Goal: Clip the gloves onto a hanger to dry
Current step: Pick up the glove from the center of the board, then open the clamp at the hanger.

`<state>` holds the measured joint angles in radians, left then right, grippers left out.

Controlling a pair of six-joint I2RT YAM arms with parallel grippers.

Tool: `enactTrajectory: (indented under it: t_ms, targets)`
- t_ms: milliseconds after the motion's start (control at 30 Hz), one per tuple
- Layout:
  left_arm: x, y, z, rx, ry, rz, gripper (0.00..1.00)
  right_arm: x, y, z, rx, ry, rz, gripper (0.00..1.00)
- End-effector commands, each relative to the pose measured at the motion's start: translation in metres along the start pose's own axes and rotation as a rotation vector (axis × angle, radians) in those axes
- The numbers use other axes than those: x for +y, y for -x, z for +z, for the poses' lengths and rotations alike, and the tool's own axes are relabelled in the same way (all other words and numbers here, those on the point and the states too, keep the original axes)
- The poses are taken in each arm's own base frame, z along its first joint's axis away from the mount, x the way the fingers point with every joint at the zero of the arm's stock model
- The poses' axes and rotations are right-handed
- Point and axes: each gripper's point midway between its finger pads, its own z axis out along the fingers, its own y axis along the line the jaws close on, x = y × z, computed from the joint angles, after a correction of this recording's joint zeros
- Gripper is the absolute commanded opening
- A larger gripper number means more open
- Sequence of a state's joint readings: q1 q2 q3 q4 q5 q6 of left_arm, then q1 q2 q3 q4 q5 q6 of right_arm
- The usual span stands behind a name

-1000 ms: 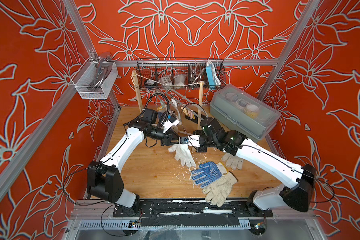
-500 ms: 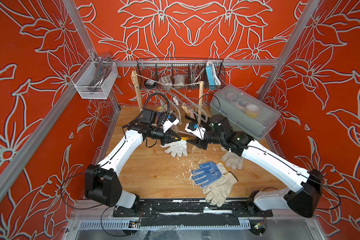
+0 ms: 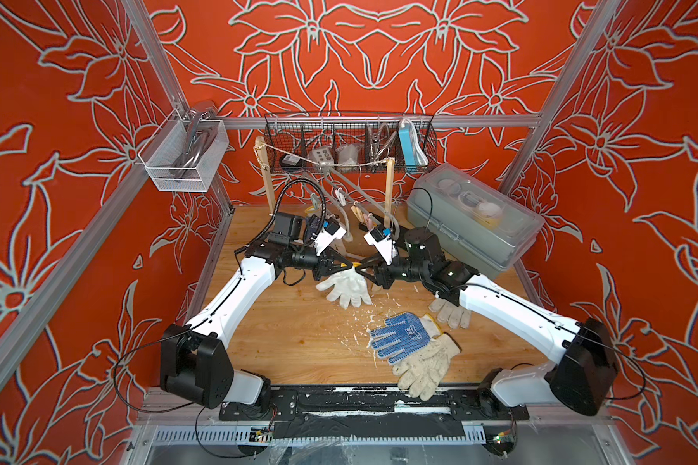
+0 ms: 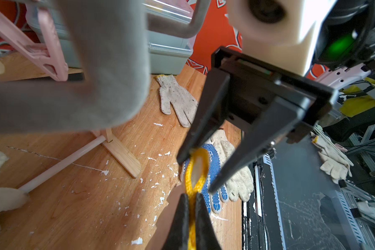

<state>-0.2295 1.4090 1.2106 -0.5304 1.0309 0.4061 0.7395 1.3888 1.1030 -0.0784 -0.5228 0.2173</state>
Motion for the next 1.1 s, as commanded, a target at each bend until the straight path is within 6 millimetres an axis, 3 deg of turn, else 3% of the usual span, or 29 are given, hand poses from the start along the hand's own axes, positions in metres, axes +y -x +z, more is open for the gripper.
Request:
enactTrajectory:
  t_ms: [0, 133, 267, 367, 533, 800, 1067]
  targets:
    - [-0.009, 0.009, -0.006, -0.034, -0.008, 0.029, 0.04, 0.007, 0.007, 0.001, -0.032, 0.056, 0.037, 0.14]
    - [-0.003, 0.009, -0.007, -0.045, 0.020, 0.016, 0.13, 0.010, 0.009, 0.000, -0.040, 0.070, 0.035, 0.00]
    - [0.005, 0.008, -0.017, -0.048, 0.057, -0.010, 0.43, 0.006, 0.015, -0.006, -0.047, 0.038, -0.015, 0.00]
    - [0.016, 0.009, -0.037, -0.062, 0.104, -0.038, 0.55, 0.002, 0.013, -0.006, -0.005, 0.019, -0.079, 0.00]
    - [0.054, 0.026, -0.057, -0.119, 0.226, -0.058, 0.62, -0.006, 0.011, -0.004, 0.047, -0.018, -0.160, 0.00]
    - [0.113, 0.050, -0.041, -0.170, 0.226, -0.222, 0.63, -0.009, 0.017, -0.003, 0.050, -0.037, -0.190, 0.00]
    - [0.141, 0.045, -0.034, -0.164, 0.265, -0.270, 0.65, -0.010, 0.017, -0.010, 0.052, -0.055, -0.194, 0.00]
